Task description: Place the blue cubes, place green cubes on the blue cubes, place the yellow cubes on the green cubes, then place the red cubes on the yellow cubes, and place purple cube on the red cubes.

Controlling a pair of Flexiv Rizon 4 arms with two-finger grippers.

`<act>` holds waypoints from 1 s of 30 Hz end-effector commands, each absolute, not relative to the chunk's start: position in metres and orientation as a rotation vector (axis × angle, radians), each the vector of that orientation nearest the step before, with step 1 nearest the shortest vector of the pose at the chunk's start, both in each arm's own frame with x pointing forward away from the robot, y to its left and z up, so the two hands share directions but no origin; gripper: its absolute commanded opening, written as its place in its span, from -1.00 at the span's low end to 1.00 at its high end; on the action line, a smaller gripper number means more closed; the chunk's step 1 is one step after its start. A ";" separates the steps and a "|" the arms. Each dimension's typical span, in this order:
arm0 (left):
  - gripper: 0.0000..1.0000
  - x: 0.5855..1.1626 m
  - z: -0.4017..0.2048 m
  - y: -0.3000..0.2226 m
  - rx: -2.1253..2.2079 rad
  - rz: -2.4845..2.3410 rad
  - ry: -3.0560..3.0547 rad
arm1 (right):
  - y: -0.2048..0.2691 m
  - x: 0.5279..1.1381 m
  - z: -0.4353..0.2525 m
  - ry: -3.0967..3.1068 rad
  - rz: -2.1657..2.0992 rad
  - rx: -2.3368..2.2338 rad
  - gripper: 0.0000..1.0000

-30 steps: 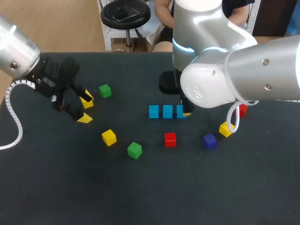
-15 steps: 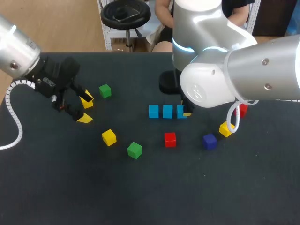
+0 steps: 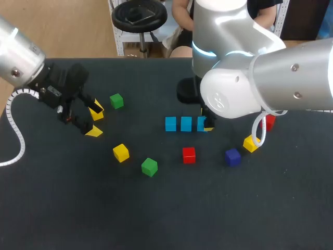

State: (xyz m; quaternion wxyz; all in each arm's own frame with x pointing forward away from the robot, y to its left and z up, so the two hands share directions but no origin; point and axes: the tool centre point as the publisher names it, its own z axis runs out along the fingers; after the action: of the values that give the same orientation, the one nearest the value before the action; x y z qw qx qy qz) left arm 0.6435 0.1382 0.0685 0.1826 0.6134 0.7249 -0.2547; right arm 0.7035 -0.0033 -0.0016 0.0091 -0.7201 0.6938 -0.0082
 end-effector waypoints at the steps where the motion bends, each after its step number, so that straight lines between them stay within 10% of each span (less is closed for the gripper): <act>1: 1.00 0.643 0.068 0.139 1.731 -0.718 2.042 | -0.004 0.705 0.000 2.170 -0.024 -2.248 1.00; 10: 1.00 0.643 0.068 0.139 1.731 -0.718 2.042 | -0.015 0.698 0.008 2.203 -0.044 -2.240 0.95; 11: 1.00 0.643 0.068 0.139 1.731 -0.718 2.042 | -0.018 0.697 0.008 2.208 -0.045 -2.240 0.72; 12: 1.00 0.643 0.068 0.139 1.731 -0.718 2.042 | -0.020 0.696 0.008 2.212 -0.043 -2.238 -0.03; 16: 1.00 0.643 0.068 0.139 1.731 -0.718 2.042 | -0.026 0.695 0.006 2.233 -0.037 -2.225 -0.51; 17: 1.00 0.643 0.068 0.139 1.731 -0.718 2.042 | -0.027 0.695 0.006 2.235 -0.037 -2.223 -1.00; 30: 1.00 0.643 0.068 0.139 1.731 -0.718 2.042 | -0.021 0.704 0.003 2.218 -0.034 -2.235 -1.00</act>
State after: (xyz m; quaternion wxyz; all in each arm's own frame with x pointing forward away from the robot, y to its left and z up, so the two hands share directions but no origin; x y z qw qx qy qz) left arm 0.6435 0.1382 0.0685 0.1825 0.6134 0.7249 -0.2547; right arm 0.6997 -0.0233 0.0034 -0.0004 -0.7094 0.7047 -0.0118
